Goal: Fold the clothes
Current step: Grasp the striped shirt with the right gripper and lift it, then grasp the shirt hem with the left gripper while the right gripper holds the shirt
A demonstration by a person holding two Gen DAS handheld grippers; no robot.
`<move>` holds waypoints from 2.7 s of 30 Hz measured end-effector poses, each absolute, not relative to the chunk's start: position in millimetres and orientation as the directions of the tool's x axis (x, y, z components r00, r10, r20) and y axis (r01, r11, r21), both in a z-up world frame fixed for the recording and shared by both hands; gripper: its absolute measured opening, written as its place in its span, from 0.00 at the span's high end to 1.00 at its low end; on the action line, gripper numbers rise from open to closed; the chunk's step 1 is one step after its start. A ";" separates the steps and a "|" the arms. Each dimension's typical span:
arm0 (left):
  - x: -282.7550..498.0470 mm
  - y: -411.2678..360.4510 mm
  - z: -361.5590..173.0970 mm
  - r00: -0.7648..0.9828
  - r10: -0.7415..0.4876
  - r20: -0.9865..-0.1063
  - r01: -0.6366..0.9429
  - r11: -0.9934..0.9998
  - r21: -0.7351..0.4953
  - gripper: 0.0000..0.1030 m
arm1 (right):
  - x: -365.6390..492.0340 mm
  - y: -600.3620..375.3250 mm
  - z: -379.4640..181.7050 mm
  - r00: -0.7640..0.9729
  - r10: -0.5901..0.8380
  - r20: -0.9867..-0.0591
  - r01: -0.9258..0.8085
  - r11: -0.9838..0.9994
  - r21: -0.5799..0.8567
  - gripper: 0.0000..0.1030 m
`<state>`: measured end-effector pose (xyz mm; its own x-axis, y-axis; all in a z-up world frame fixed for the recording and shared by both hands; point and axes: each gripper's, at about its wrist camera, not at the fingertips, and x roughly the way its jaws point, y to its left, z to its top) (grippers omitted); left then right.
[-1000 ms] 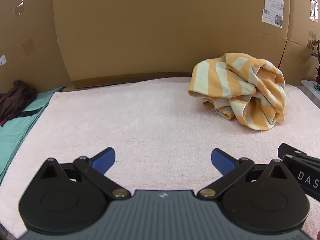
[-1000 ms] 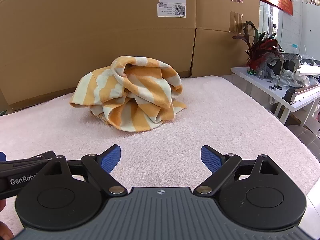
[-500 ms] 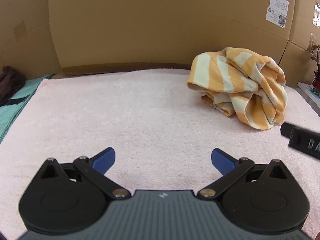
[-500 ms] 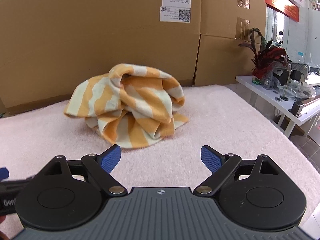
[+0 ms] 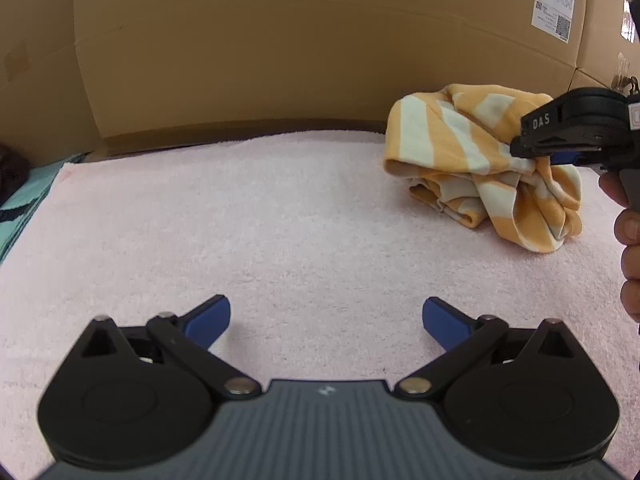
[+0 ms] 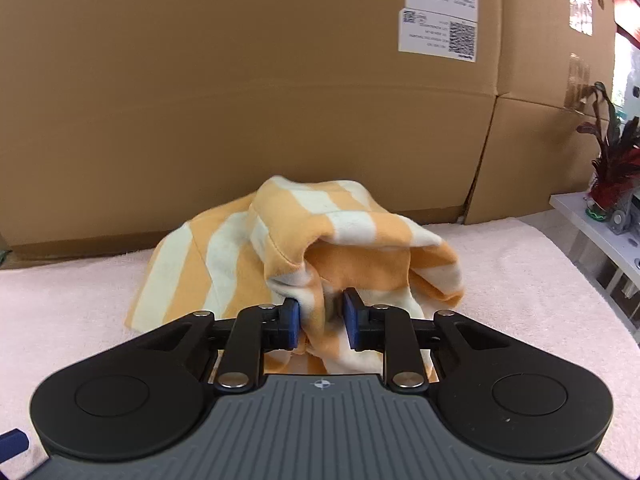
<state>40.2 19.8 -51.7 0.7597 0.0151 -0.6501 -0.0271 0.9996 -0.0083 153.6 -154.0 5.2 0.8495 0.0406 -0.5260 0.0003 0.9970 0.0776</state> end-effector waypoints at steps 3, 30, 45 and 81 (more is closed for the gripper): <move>41.1 14.5 -50.7 0.777 0.010 -0.629 -0.011 1.000 0.003 0.01 | 131.6 -162.4 5.9 0.893 0.084 -0.441 -0.008 0.985 0.171 0.86; 95.5 -88.6 -44.6 0.814 -0.197 -0.547 0.214 0.976 -0.032 0.87 | 21.1 -289.1 14.3 0.953 0.065 -0.297 0.062 0.916 0.397 0.93; -19.8 12.3 23.1 0.935 -0.176 -0.308 0.175 0.984 -0.032 0.94 | -9.4 -224.8 -9.4 0.885 0.168 -0.433 -0.138 0.985 0.102 0.41; -47.8 -10.6 -6.2 0.888 -0.323 -0.328 0.347 0.938 0.018 0.88 | -43.3 -258.7 -7.5 0.957 0.006 -0.291 0.053 0.980 0.193 0.90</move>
<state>-47.8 -10.6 -6.2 0.8880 -0.3226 -0.3277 0.3471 0.9376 0.0177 -43.3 -258.7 -7.5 0.9567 0.0055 -0.2910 0.0531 0.9798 0.1930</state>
